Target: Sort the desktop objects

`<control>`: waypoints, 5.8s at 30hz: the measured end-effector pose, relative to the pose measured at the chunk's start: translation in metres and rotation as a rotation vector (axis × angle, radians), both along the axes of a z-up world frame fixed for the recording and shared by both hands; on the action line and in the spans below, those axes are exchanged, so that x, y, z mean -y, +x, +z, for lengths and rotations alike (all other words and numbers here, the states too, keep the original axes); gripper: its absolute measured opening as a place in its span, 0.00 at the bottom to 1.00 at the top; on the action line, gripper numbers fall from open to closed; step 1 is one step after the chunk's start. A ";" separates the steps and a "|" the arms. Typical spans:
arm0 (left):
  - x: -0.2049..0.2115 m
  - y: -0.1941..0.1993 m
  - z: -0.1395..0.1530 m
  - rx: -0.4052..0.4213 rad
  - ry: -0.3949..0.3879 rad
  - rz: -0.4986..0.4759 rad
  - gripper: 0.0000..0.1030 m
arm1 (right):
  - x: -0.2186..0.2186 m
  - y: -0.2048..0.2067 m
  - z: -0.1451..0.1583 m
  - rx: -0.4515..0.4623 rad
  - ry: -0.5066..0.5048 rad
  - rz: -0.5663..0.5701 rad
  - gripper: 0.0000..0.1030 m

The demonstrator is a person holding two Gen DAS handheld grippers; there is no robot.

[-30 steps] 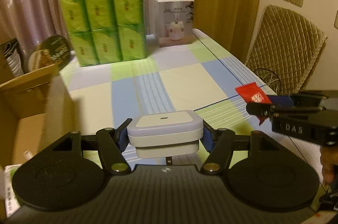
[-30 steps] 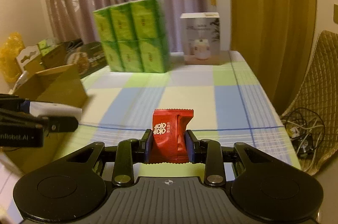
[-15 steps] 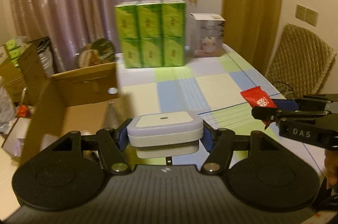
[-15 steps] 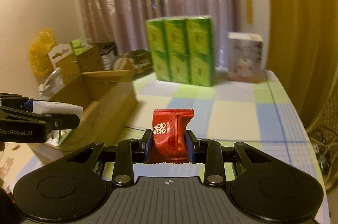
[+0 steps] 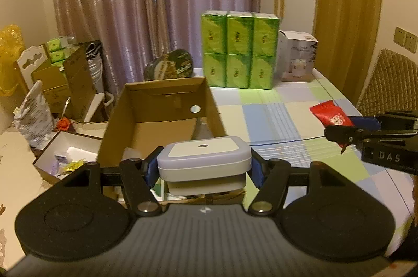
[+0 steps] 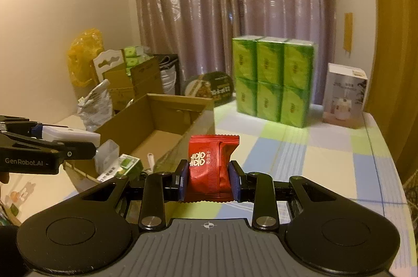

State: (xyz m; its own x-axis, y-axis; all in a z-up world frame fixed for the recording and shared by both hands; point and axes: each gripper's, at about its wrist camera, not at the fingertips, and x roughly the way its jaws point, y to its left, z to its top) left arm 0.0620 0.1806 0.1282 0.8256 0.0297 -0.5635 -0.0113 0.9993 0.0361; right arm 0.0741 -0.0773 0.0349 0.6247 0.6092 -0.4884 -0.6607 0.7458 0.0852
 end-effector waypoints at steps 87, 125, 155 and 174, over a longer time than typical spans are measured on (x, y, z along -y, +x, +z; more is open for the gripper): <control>-0.108 0.157 -0.062 -0.135 0.080 -0.031 0.59 | -0.197 0.136 -0.055 -0.097 -0.145 0.214 0.29; -0.105 0.175 -0.075 -0.131 0.152 -0.047 0.67 | -0.203 0.151 -0.062 -0.118 -0.145 0.198 0.29; -0.106 0.104 -0.061 -0.110 0.011 0.033 0.72 | -0.133 0.119 -0.039 -0.246 0.001 0.136 0.76; -0.070 -0.018 -0.004 -0.086 -0.019 0.131 0.96 | -0.059 -0.002 0.005 -0.280 0.019 0.052 0.98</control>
State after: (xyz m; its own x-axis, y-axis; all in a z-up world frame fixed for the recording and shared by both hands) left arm 0.0437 0.2509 0.1240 0.7637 0.1230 -0.6337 -0.1395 0.9899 0.0241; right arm 0.0724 -0.0187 0.0396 0.4347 0.6478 -0.6256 -0.6467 0.7080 0.2837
